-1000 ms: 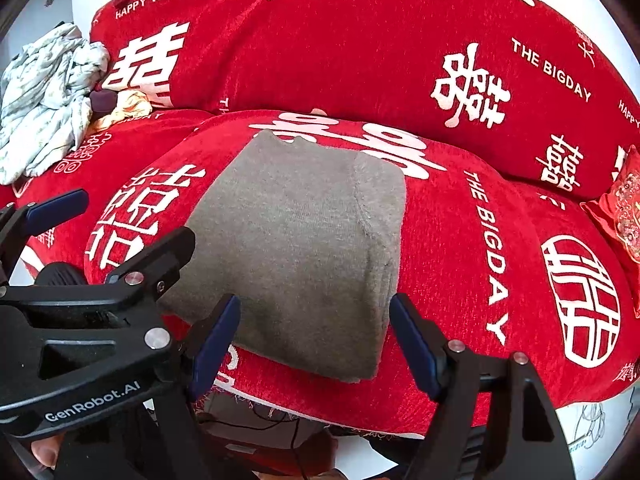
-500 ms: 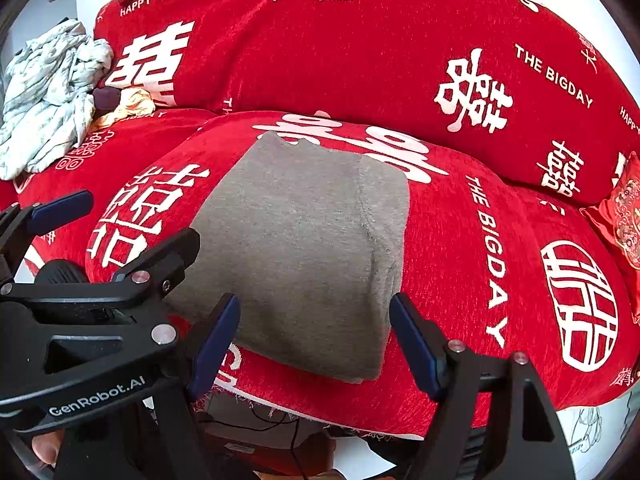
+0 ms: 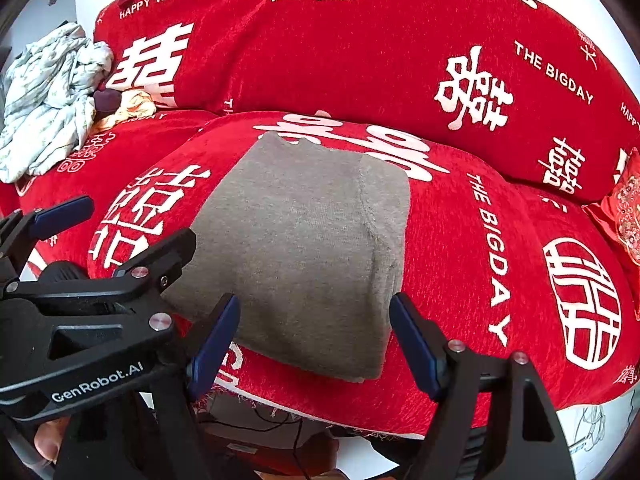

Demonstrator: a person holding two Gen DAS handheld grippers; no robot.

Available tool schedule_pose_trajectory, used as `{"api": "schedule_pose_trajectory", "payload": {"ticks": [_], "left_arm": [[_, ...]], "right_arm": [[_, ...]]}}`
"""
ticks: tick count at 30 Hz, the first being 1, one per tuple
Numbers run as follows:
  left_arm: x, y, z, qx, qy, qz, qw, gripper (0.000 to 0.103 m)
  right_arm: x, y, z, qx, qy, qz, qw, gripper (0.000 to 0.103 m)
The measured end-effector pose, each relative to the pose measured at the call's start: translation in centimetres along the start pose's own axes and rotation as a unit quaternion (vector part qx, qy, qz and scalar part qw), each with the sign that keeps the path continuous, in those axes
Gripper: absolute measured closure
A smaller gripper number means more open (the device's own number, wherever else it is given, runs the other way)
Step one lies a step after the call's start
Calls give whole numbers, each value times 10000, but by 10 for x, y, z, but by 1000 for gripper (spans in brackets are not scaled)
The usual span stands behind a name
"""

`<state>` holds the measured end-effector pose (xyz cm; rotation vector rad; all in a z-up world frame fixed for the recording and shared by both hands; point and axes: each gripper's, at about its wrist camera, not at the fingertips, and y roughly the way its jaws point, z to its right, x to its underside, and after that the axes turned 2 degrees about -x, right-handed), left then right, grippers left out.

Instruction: Fold small clothes

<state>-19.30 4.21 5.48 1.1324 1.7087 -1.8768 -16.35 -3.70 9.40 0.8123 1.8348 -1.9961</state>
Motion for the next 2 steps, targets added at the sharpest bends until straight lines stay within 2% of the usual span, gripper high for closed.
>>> {"api": "schedule_pose_trajectory", "payload": {"ticks": [2], "left_arm": [[0, 1, 1, -25, 20, 4, 10000, 2]], "right_arm": [[1, 2, 3, -14, 25, -15, 10000, 23]]}}
